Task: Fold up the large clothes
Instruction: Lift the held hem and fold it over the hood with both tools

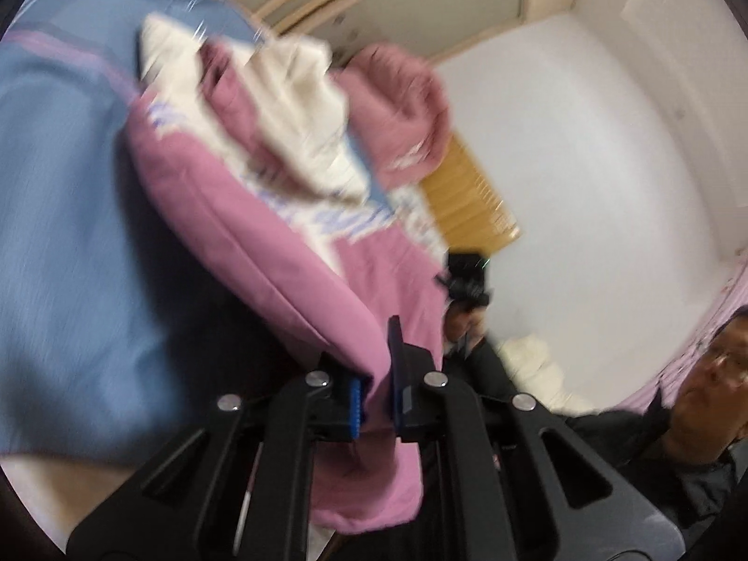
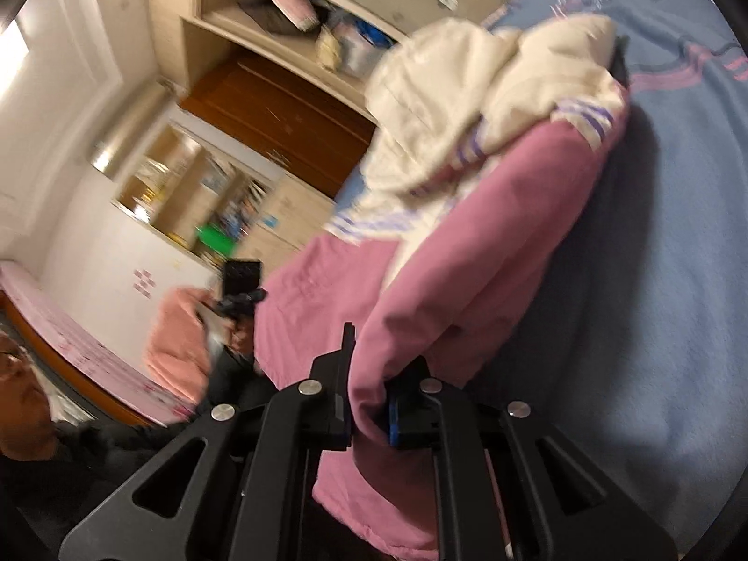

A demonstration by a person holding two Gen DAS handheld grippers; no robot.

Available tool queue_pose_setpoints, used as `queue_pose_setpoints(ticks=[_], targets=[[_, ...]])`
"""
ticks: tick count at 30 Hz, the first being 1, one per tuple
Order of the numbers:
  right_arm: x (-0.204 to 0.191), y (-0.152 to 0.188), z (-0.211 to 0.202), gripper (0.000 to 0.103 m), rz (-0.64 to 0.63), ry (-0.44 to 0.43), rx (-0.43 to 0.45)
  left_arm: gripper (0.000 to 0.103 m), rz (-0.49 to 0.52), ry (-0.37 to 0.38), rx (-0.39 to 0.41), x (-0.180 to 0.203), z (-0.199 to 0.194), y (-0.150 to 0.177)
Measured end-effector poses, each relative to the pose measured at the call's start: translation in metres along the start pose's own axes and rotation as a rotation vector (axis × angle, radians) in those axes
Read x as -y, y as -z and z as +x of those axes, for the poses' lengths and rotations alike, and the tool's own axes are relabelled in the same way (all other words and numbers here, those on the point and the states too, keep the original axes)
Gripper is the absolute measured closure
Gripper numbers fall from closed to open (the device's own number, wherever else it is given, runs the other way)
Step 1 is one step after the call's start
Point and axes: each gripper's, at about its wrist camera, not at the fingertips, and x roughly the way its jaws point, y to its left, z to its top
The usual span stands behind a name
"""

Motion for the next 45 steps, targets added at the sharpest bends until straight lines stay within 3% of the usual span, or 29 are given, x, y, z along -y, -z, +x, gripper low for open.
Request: queue_pose_setpoints(ticks=[6, 12, 16, 20, 26, 33, 35, 36, 37, 38, 39, 40, 43, 45], targets=[[-0.003, -0.025, -0.008, 0.094, 0.028, -0.107, 0.133, 0.094, -0.025, 0.056, 0.131, 0.017, 0.007, -0.04], [0.002, -0.063, -0.02, 0.094, 0.062, -0.197, 0.305, 0.094, -0.105, 0.151, 0.303, 0.007, 0.006, -0.088], [0.026, -0.099, -0.021, 0.094, 0.154, -0.259, 0.441, 0.094, -0.19, 0.228, 0.443, -0.021, -0.001, -0.113], [0.059, -0.128, -0.014, 0.094, 0.273, -0.268, 0.541, 0.094, -0.256, 0.23, 0.563, -0.054, -0.008, -0.133], [0.132, -0.17, 0.01, 0.094, 0.459, -0.219, 0.644, 0.093, -0.335, 0.116, 0.635, -0.105, 0.002, -0.167], [0.195, -0.167, 0.041, 0.093, 0.541, -0.083, 0.641, 0.089, -0.446, -0.094, 0.601, -0.182, 0.032, -0.171], [0.189, -0.171, 0.042, 0.084, 0.497, -0.086, 0.637, 0.086, -0.498, -0.053, 0.602, -0.199, 0.036, -0.167], [0.186, -0.171, 0.04, 0.068, 0.471, -0.111, 0.638, 0.076, -0.485, -0.045, 0.601, -0.198, 0.035, -0.169], [0.183, -0.17, 0.037, 0.045, 0.455, -0.154, 0.65, 0.048, -0.455, -0.032, 0.603, -0.192, 0.034, -0.172], [0.18, -0.168, 0.032, 0.033, 0.45, -0.193, 0.668, 0.029, -0.427, -0.021, 0.608, -0.186, 0.032, -0.176], [0.176, -0.164, 0.024, 0.015, 0.457, -0.231, 0.695, 0.002, -0.385, -0.005, 0.634, -0.172, 0.026, -0.179], [0.173, -0.16, 0.016, 0.001, 0.469, -0.265, 0.719, 0.002, -0.371, -0.006, 0.674, -0.162, 0.019, -0.178], [0.161, -0.155, -0.008, 0.001, 0.453, -0.322, 0.774, 0.002, -0.359, 0.029, 0.747, -0.143, -0.004, -0.176], [0.139, -0.151, -0.029, 0.001, 0.401, -0.244, 0.804, 0.002, -0.337, -0.003, 0.84, -0.12, -0.027, -0.168]])
